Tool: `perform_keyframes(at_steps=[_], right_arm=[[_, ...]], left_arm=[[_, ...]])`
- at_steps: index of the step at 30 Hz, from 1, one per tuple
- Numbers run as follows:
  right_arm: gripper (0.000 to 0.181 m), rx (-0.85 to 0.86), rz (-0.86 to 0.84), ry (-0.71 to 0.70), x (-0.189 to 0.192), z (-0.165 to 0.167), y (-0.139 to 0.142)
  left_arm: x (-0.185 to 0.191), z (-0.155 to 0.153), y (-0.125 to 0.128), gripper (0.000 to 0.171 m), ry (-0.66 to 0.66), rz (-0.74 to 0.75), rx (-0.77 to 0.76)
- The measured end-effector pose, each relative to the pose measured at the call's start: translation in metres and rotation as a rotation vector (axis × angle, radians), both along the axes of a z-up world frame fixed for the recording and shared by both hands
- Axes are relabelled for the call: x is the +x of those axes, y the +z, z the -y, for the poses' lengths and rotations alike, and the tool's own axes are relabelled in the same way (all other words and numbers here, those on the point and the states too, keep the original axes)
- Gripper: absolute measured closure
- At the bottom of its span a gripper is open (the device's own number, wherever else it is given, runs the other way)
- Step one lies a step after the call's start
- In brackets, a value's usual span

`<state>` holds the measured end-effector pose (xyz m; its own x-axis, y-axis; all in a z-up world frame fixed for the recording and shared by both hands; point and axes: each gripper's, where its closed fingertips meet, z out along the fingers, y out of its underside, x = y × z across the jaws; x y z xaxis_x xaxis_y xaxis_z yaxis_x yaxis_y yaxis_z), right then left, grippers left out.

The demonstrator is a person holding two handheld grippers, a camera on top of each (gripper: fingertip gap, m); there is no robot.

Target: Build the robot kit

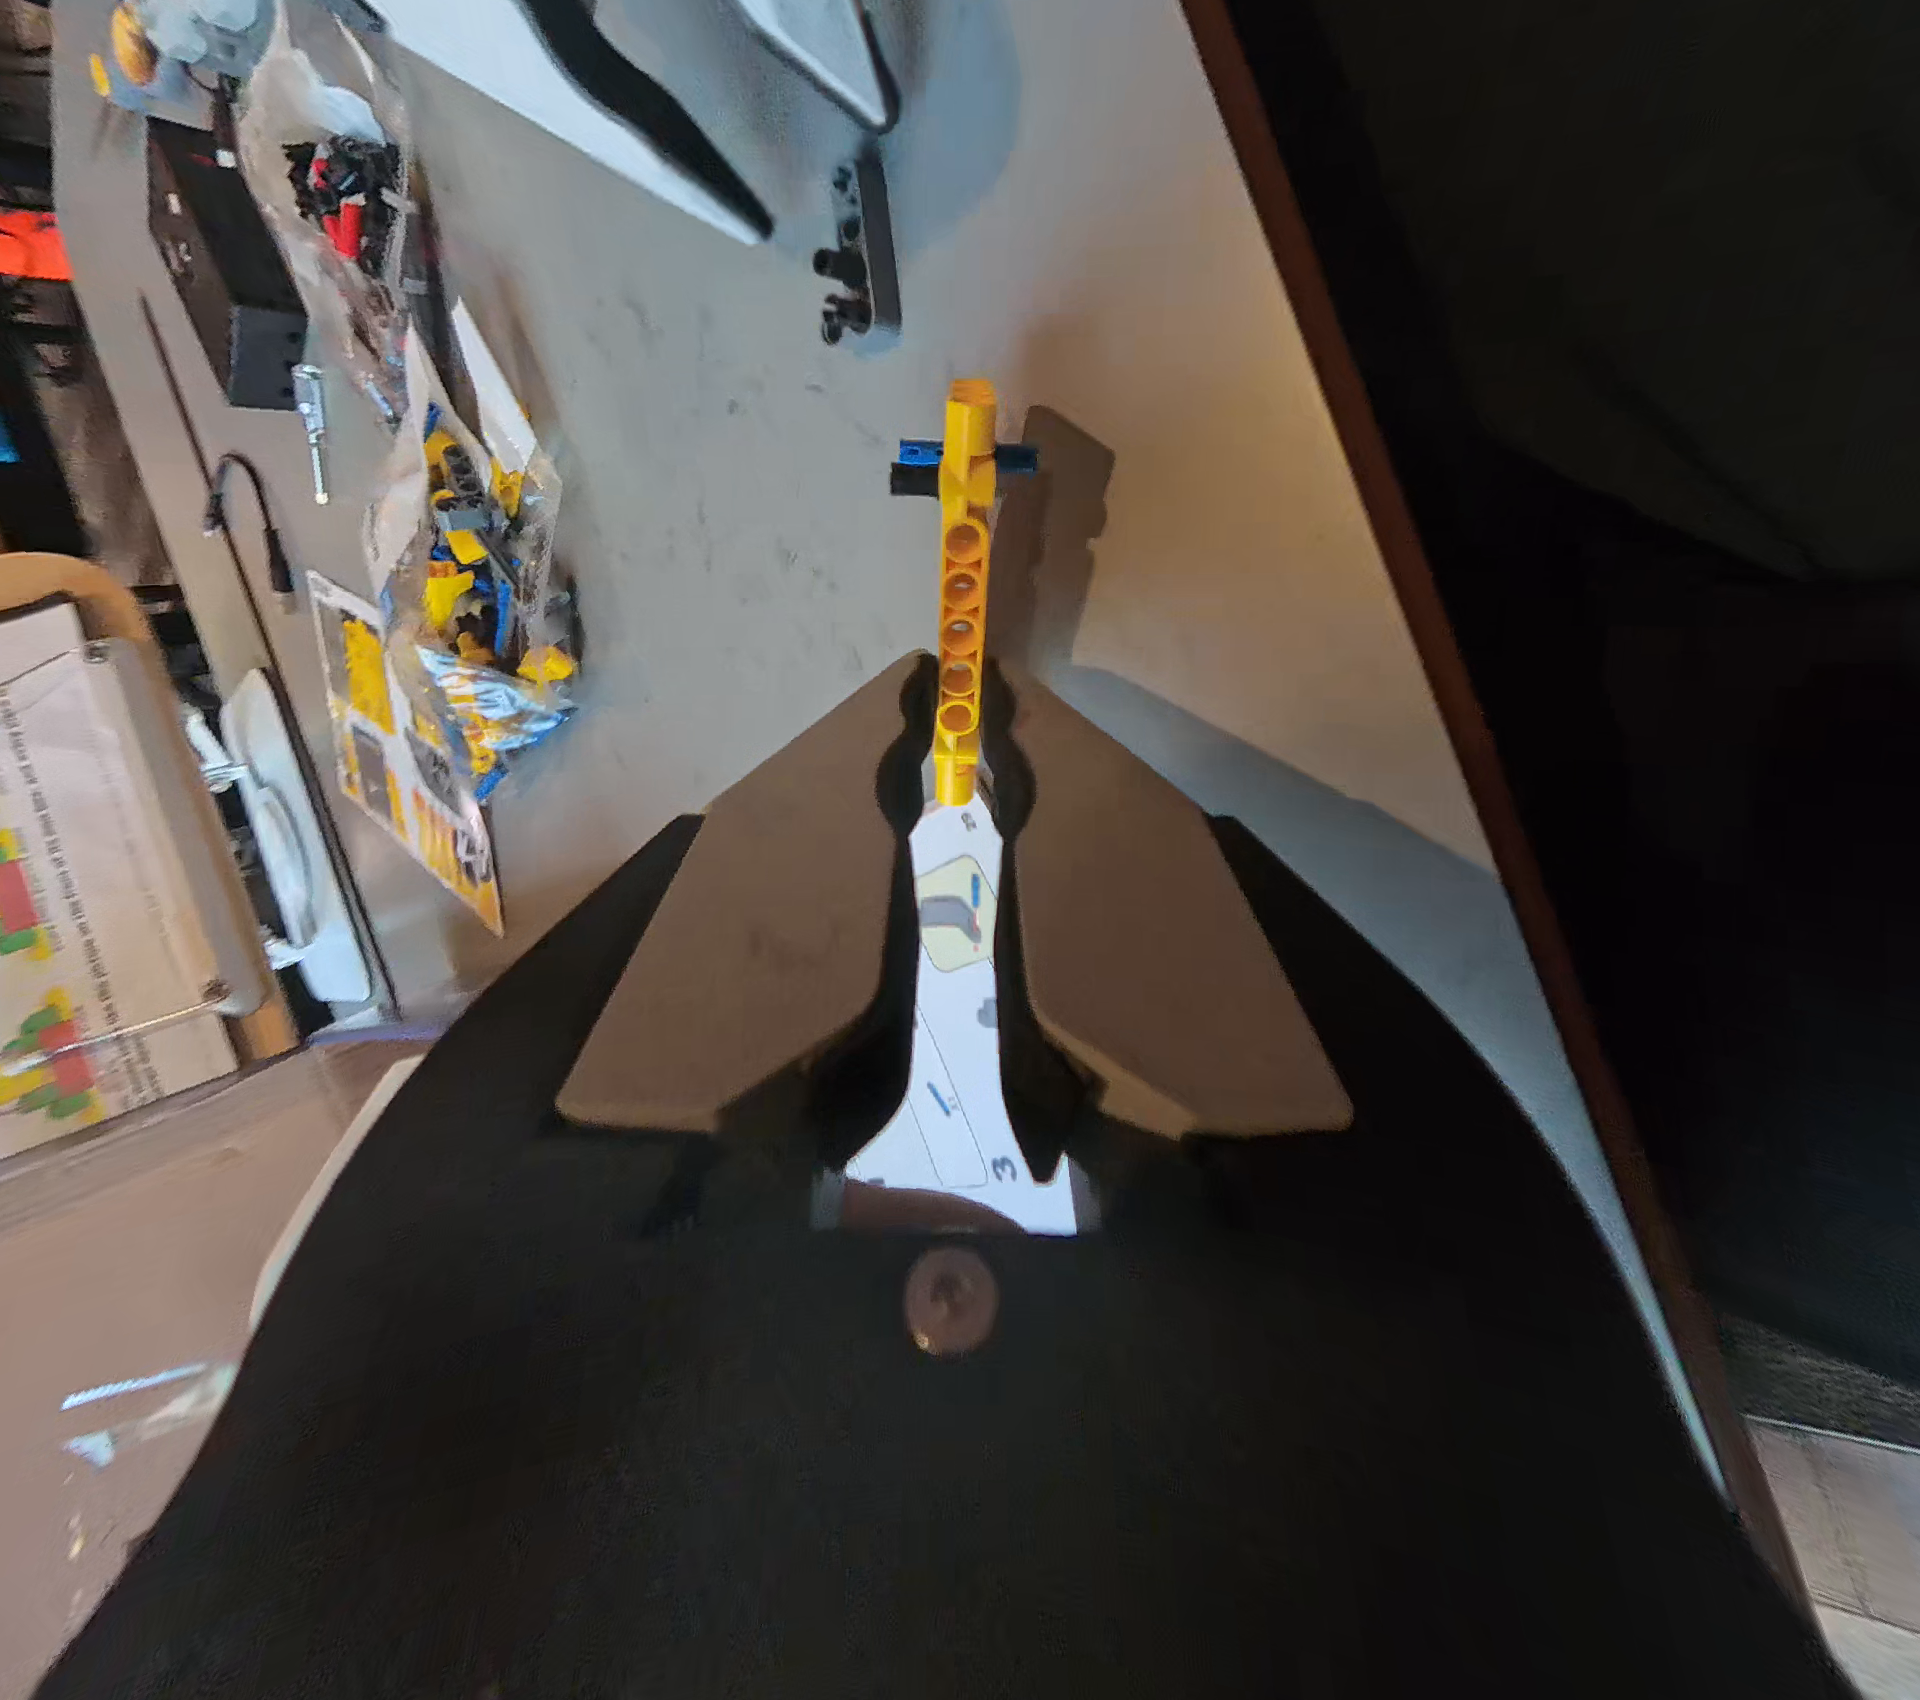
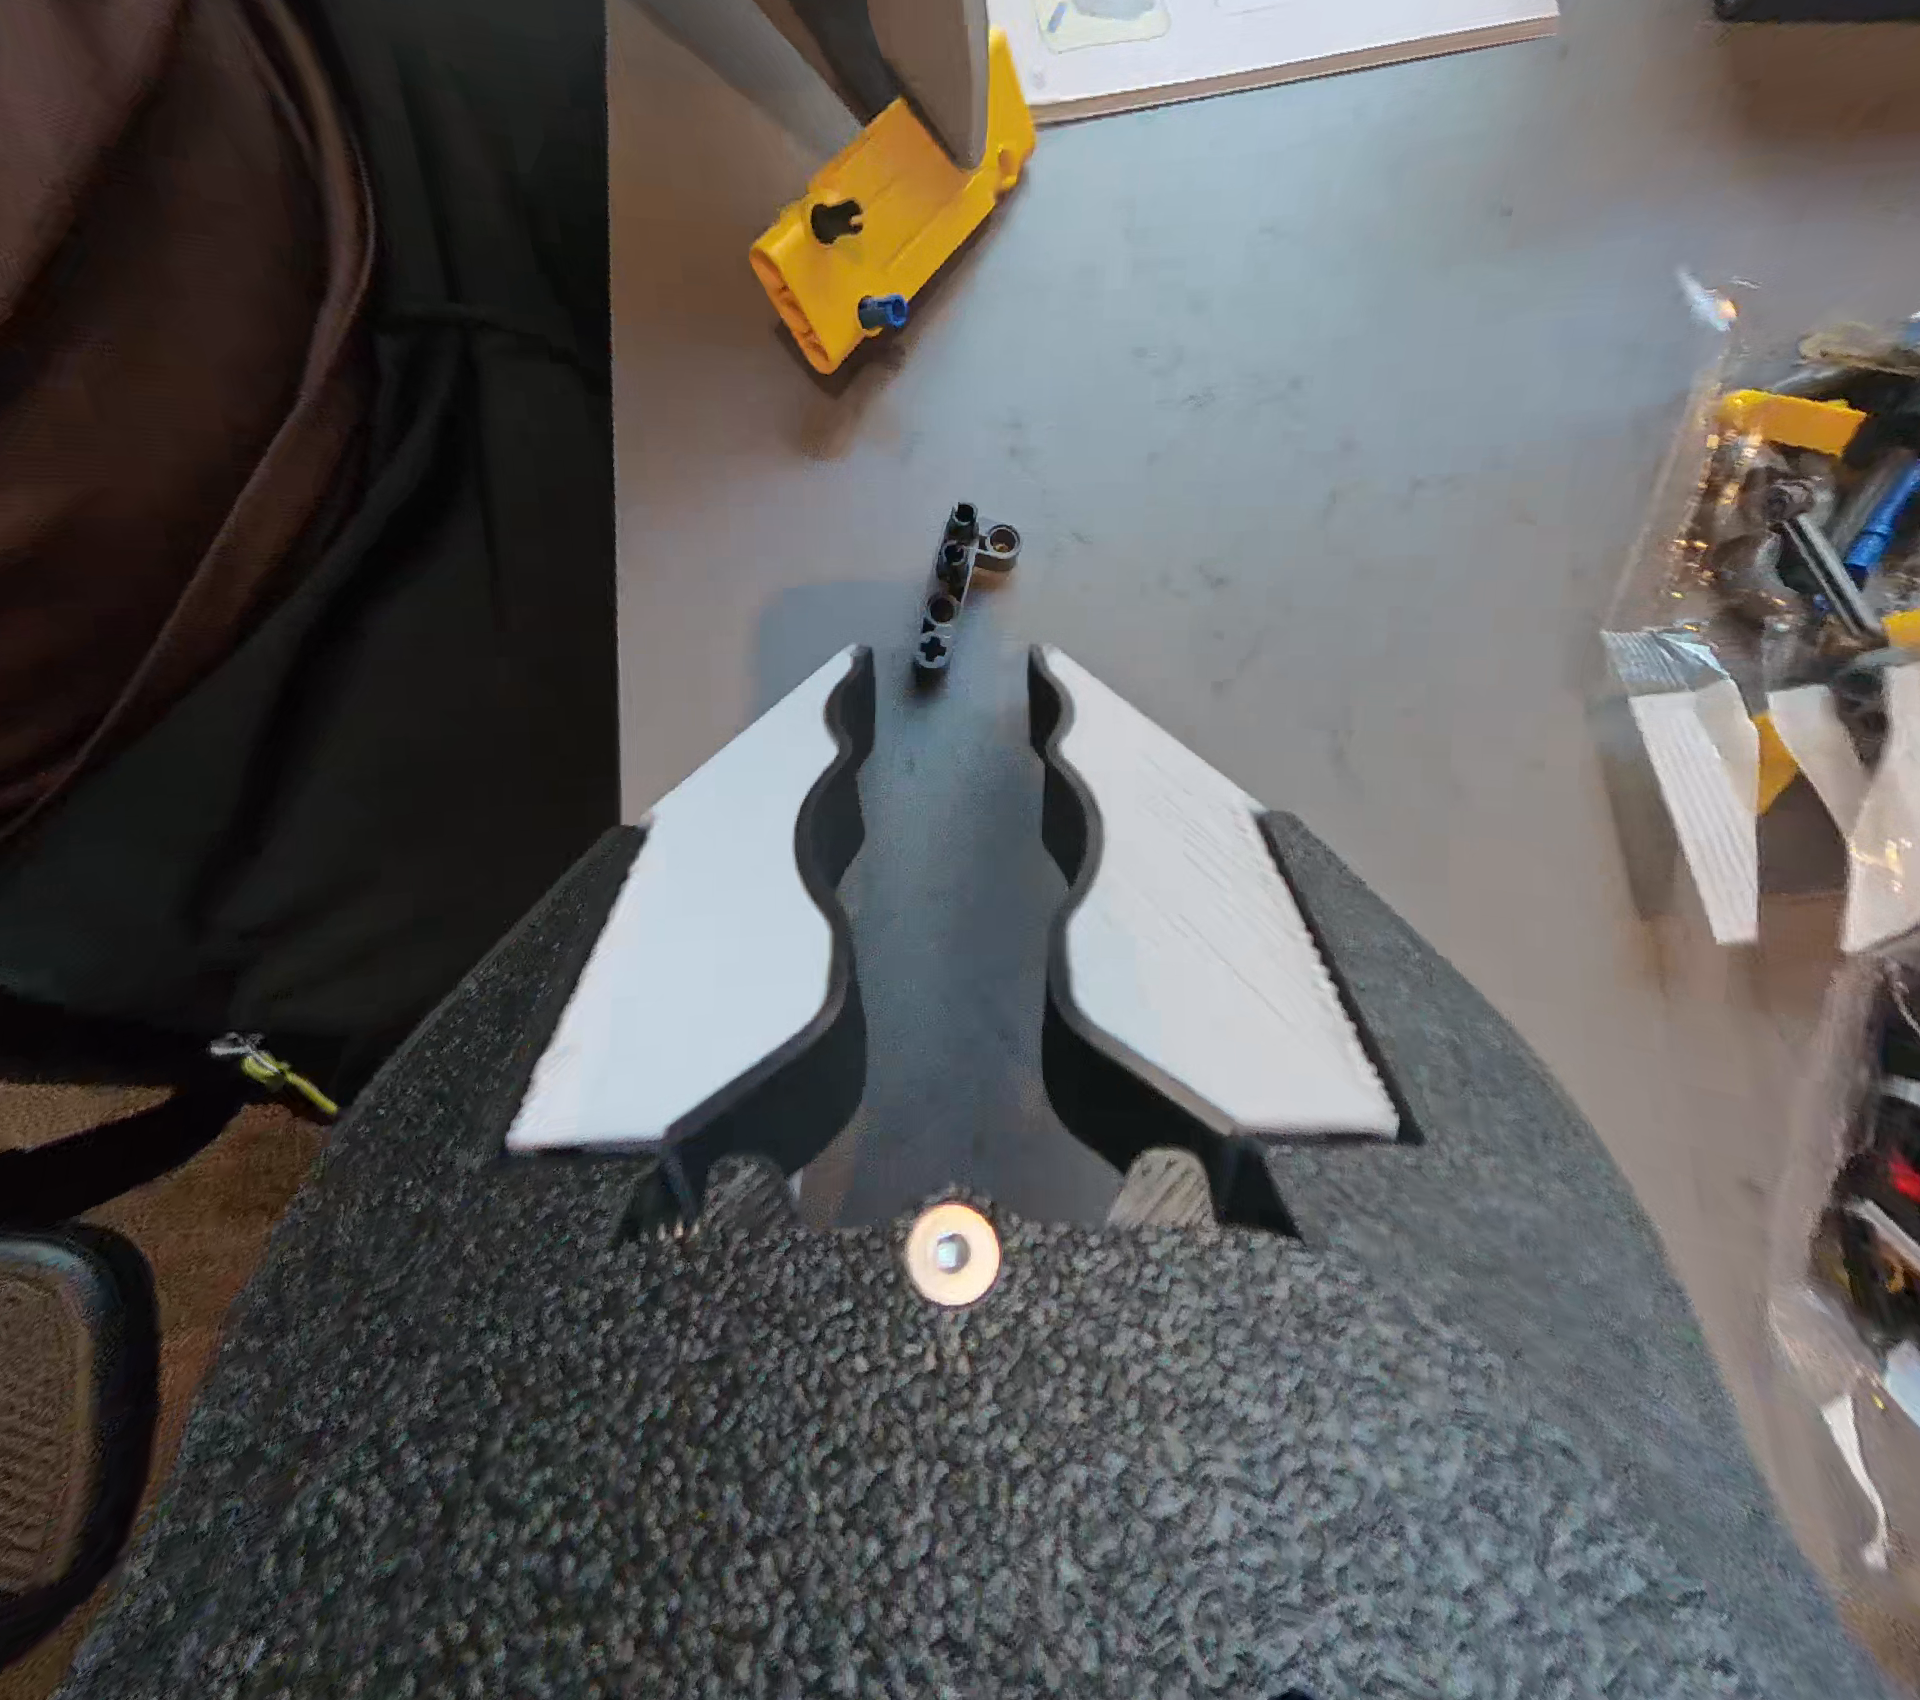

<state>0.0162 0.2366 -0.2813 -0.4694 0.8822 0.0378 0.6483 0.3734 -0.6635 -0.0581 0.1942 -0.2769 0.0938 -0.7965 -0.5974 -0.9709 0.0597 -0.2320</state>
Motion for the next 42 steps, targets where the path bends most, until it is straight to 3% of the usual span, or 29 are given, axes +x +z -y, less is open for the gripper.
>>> perform_keyframes(at_steps=[2,5,9,15,22,24,27,31,35,38,42], right_arm=[[0.15,0.02,-0.087,-0.064,-0.004,-0.001,0.018],[0.15,0.081,-0.217,-0.086,-0.01,0.023,0.04],[0.156,0.295,-0.251,-0.109,-0.021,0.041,0.034],[0.172,0.289,-0.241,-0.186,-0.02,0.033,0.023],[0.173,0.196,-0.264,-0.229,-0.016,0.022,0.024],[0.173,0.09,-0.302,-0.257,-0.014,0.018,0.033],[0.173,-0.075,-0.354,-0.303,-0.009,0.008,0.044],[0.174,-0.202,-0.378,-0.327,-0.003,0.0,0.047],[0.174,-0.246,-0.372,-0.312,-0.004,0.002,0.048],[0.173,-0.263,-0.35,-0.308,-0.005,0.002,0.045],[0.173,-0.237,-0.293,-0.303,-0.001,0.002,0.036]], left_arm=[[0.003,-0.003,0.001,0.167,-0.001,0.028,-0.044],[0.005,-0.006,0.0,0.167,0.009,0.04,-0.114],[0.012,-0.007,0.002,0.167,0.007,0.099,-0.193],[0.025,-0.008,0.006,0.167,-0.006,0.162,-0.207],[0.03,-0.015,0.015,0.167,0.028,0.266,-0.219],[0.031,-0.02,0.024,0.165,0.066,0.364,-0.19],[0.023,-0.026,0.03,0.146,0.139,0.495,-0.185],[0.016,-0.036,0.03,0.144,0.223,0.707,-0.229],[0.024,-0.039,0.037,0.148,0.203,0.903,-0.301],[0.031,-0.035,0.036,0.162,0.167,0.936,-0.342],[0.035,-0.031,0.03,0.165,0.134,0.885,-0.338]])
